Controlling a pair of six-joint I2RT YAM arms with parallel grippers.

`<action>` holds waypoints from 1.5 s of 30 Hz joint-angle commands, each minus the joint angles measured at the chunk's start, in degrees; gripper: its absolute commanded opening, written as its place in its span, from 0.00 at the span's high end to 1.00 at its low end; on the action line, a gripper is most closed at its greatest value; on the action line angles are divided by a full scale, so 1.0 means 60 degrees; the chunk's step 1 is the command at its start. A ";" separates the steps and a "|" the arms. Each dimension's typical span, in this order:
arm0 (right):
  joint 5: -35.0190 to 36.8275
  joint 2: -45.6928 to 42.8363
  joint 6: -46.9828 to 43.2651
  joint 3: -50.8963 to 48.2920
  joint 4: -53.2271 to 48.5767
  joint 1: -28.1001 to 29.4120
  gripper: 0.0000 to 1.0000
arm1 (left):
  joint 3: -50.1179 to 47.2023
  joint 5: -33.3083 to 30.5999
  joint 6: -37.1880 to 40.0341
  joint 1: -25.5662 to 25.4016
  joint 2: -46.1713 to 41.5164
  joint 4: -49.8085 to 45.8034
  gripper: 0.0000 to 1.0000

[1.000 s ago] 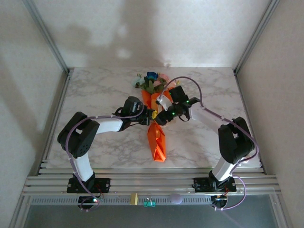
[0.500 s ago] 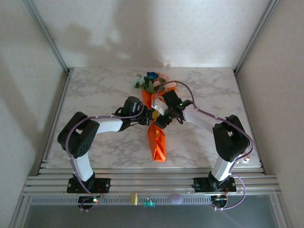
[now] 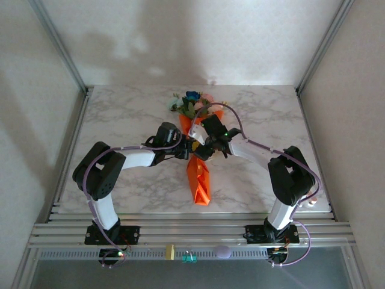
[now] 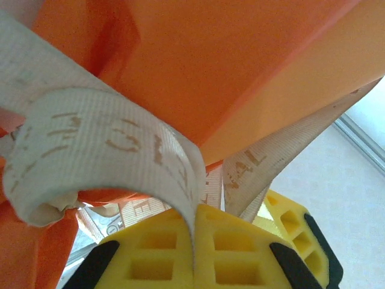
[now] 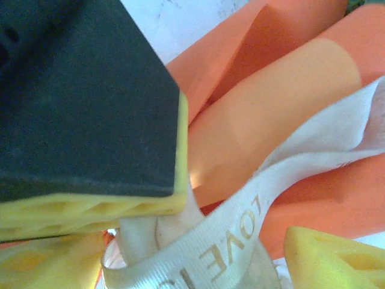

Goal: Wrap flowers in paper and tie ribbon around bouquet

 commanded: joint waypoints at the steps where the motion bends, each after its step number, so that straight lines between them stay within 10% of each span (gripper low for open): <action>1: 0.0321 0.0125 -0.0281 -0.0012 0.0285 0.0170 0.27 | 0.0246 0.0029 0.0178 0.0095 -0.0228 -0.0205 1.00; 45: 0.1009 -0.0107 -0.0489 -0.0511 0.0857 0.0639 0.95 | -0.0008 0.0209 -0.0108 0.0102 -0.0468 0.0493 1.00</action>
